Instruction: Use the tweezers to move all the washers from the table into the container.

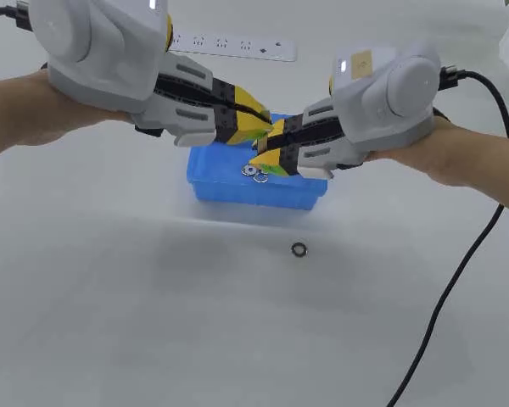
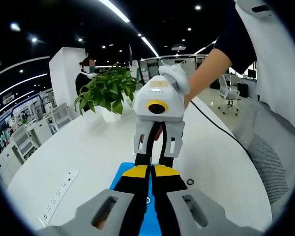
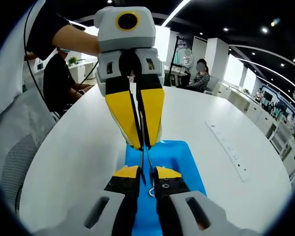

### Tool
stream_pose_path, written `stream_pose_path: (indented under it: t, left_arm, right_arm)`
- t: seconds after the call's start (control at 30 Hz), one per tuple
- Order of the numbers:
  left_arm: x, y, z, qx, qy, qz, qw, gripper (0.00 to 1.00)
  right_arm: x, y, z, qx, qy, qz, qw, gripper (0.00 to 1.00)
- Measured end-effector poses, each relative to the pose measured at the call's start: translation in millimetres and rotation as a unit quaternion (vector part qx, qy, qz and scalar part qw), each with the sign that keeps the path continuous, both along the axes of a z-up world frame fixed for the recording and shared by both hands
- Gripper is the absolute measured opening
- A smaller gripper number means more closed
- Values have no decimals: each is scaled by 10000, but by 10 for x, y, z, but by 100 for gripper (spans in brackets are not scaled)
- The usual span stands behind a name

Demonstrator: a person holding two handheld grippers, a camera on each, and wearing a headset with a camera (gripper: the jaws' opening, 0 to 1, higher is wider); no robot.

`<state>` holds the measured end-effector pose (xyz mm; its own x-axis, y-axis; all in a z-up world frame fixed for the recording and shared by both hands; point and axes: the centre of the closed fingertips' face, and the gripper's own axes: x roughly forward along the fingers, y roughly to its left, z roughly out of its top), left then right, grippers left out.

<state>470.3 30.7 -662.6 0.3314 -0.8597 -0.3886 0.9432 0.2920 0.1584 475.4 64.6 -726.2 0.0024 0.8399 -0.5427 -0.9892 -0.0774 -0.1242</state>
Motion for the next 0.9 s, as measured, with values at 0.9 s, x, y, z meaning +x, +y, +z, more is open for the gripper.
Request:
stream_pose_path:
  t: [0.9]
  left_arm:
    - [-294, -177, 237, 125, -306, -51, 9994, 5]
  right_arm:
    - [-387, -748, 346, 406, -152, -1140, 9925, 27]
